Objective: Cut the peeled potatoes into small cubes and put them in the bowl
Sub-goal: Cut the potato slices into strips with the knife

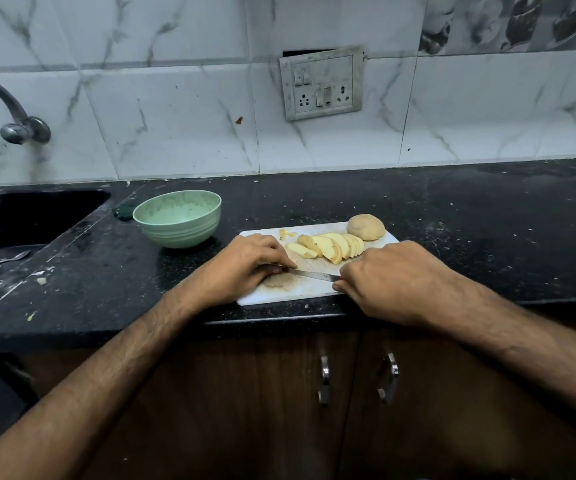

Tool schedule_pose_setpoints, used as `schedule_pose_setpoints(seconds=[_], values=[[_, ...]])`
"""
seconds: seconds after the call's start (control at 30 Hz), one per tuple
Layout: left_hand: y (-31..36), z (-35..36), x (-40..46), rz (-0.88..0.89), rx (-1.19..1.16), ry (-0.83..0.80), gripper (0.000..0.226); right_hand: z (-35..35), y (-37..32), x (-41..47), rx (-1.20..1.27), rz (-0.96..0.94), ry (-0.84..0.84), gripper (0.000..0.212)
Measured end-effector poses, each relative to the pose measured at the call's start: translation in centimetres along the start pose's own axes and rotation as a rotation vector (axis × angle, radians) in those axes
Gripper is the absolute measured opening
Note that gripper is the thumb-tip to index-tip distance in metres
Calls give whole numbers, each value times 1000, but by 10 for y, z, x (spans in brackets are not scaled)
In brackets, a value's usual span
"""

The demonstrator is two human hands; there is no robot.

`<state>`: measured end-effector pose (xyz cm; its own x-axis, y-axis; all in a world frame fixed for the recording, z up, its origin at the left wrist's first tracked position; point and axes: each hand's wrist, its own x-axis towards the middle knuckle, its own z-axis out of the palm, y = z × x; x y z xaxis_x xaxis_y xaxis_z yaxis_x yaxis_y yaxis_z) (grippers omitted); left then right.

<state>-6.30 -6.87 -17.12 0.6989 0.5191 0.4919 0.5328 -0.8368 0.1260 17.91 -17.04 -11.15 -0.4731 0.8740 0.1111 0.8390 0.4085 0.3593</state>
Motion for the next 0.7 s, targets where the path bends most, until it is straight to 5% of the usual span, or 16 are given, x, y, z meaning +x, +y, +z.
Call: schedule_pose_setpoints(seconds=[0.27,0.43,0.7], values=[[-4,-9,6,47,14,-63,19,-12,35,-7,-140,-100,-23,43],[-2,-7,0,-109,-142,38,29,-23,74,-13,-100,14,-122,42],[-4,-3,8,-167,-169,57,24,38,94,34,636,182,65,47]])
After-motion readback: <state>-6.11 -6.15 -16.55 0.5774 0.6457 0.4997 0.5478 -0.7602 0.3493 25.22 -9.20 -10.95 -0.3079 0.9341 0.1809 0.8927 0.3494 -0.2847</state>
